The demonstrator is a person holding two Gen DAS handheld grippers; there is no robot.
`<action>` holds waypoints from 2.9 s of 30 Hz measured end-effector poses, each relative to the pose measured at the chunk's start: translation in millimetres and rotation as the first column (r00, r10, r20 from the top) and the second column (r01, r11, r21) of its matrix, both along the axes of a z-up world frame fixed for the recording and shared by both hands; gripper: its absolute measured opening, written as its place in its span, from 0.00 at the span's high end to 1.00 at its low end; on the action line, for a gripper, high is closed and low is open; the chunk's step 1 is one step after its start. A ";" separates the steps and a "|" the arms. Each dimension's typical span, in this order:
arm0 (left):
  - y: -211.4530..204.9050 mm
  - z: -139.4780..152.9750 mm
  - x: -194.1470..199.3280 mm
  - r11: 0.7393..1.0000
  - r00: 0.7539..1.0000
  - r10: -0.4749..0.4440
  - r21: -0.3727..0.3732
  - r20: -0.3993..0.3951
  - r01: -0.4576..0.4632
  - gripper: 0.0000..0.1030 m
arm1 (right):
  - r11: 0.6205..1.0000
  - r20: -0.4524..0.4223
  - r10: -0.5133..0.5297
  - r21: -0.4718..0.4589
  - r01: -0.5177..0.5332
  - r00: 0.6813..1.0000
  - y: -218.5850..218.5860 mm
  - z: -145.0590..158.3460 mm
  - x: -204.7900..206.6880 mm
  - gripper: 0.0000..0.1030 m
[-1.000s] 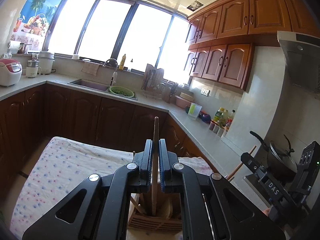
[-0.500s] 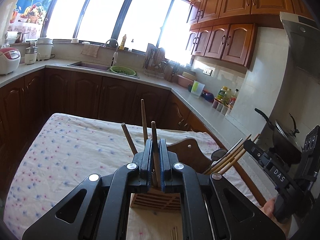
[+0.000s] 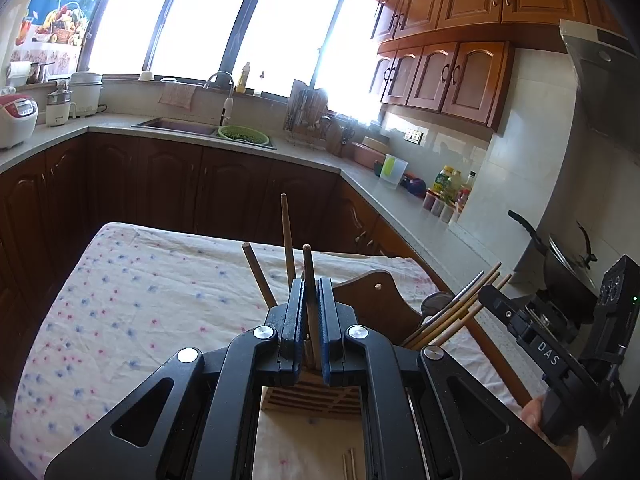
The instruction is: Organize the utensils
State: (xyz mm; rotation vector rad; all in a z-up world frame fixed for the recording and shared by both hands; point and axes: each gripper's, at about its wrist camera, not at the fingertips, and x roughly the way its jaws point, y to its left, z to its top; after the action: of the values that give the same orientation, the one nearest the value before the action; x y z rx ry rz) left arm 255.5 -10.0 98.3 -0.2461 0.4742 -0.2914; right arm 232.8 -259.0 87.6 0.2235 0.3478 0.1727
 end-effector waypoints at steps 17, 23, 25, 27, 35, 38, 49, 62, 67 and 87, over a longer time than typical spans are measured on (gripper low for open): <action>17.4 15.7 -20.0 0.998 0.998 0.047 -0.053 0.036 -0.045 0.63 | 0.999 0.017 0.002 0.052 -0.003 1.000 -8.4 8.5 -10.7 0.51; 28.3 13.3 -37.2 0.992 0.993 0.110 -0.066 0.041 -0.107 0.33 | 0.997 0.028 -0.015 0.071 0.013 0.999 -13.6 9.1 -19.6 0.20; 32.5 9.1 -42.6 0.990 0.992 0.125 -0.068 0.035 -0.123 0.27 | 0.997 0.022 -0.018 0.079 0.016 1.000 -15.4 6.6 -22.6 0.14; 35.2 4.4 -47.5 0.989 0.991 0.131 -0.068 0.024 -0.129 0.25 | 0.996 0.017 -0.011 0.088 0.010 1.000 -16.3 3.7 -26.3 0.11; 40.2 -10.7 -67.9 0.989 0.991 0.134 -0.062 -0.018 -0.135 0.20 | 0.994 -0.004 0.015 0.110 -0.015 1.000 -14.6 -7.3 -47.0 0.02; 41.3 -13.1 -76.4 0.989 0.990 0.136 -0.059 -0.026 -0.138 0.20 | 0.993 -0.004 0.023 0.113 -0.022 1.000 -11.5 -7.8 -56.2 0.02; 57.1 -19.3 -131.5 0.983 0.988 0.147 -0.102 -0.045 -0.151 0.18 | 0.991 0.016 0.046 0.123 -0.048 0.999 -5.7 -4.3 -104.7 0.01; 64.1 -25.7 -198.7 0.981 0.982 0.189 -0.043 -0.016 -0.190 0.00 | 0.993 0.055 0.070 0.093 -0.075 0.996 4.8 -10.4 -172.0 0.00; 65.7 -21.2 -222.6 0.972 0.970 0.233 -0.018 0.060 -0.233 0.00 | 0.996 0.155 0.080 0.023 -0.084 0.985 10.1 13.7 -197.8 0.00; 10.5 -108.6 -261.1 0.950 0.976 0.206 0.225 0.073 -0.218 0.00 | 0.985 0.095 0.007 -0.171 0.009 0.995 16.3 -87.1 -246.7 0.00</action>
State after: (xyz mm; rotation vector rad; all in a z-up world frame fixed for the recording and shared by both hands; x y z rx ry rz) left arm -5.7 0.5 -10.3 -0.0604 0.4248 -0.0299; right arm -13.9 -242.7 0.5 0.0456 0.2662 0.1507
